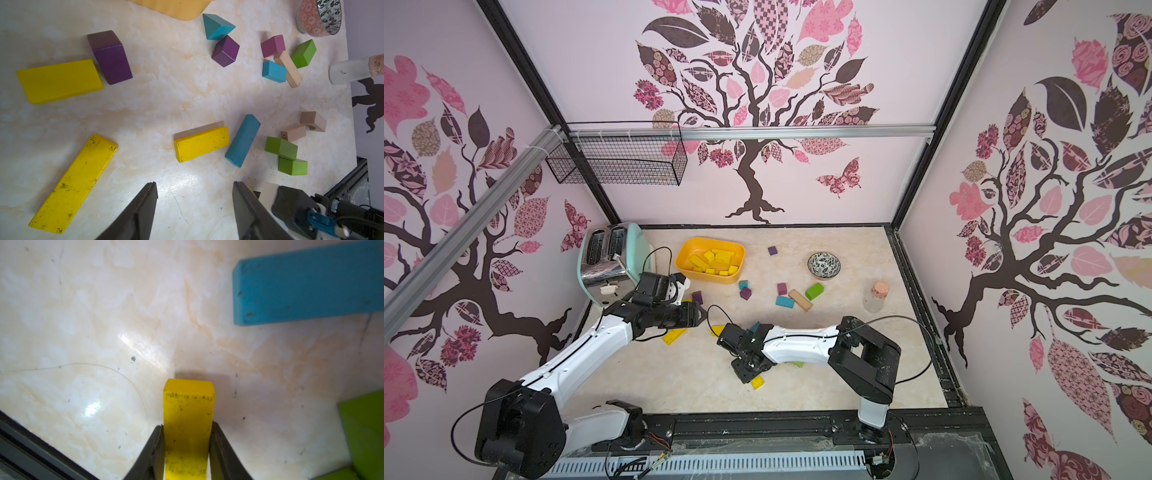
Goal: Pick out the yellow building blocks
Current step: Pick up the building block from the center of the board.
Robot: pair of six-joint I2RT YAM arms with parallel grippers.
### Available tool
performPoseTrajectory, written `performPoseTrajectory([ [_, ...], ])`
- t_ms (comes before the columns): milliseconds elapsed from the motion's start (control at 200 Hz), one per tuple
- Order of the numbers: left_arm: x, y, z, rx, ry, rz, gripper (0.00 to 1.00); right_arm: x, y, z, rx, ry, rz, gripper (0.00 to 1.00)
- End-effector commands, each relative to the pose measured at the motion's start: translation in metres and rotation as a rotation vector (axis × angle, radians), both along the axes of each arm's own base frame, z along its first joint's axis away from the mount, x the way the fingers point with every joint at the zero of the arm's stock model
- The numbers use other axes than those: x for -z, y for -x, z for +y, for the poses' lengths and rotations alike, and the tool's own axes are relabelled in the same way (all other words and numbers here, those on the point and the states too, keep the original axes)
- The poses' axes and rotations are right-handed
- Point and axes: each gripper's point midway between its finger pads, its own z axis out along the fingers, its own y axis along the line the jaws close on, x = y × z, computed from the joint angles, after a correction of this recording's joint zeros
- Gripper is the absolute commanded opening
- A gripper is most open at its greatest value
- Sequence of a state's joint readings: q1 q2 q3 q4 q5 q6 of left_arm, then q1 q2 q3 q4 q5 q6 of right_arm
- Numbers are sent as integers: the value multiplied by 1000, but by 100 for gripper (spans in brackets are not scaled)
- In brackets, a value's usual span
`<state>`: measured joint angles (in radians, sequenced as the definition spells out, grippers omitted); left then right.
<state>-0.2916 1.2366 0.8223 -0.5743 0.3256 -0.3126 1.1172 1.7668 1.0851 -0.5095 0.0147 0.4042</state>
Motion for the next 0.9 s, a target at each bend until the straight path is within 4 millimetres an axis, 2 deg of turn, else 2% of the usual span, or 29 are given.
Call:
performPoseTrajectory([
  [0, -10, -6, 2, 2, -18, -33, 64, -38, -19, 23, -23, -92, -99, 25],
  [140, -17, -14, 9, -17, -48, -59, 64, -62, -32, 36, -38, -147, -150, 24],
  [315, -25, -27, 24, -81, -60, -77, 65, -87, -60, 46, -20, -216, -203, 23],
  [495, -42, -48, 47, -179, -39, -128, 65, -111, -103, 48, 10, -263, -291, 23],
  [655, -59, -69, 59, -228, -77, -189, 66, -140, -144, 52, 22, -316, -424, 22],
  [765, -73, -91, 65, -274, -73, -244, 66, -161, -169, 63, 25, -393, -520, 22],
  [895, -99, -117, 72, -307, -72, -313, 67, -184, -200, 78, 42, -467, -603, 21],
])
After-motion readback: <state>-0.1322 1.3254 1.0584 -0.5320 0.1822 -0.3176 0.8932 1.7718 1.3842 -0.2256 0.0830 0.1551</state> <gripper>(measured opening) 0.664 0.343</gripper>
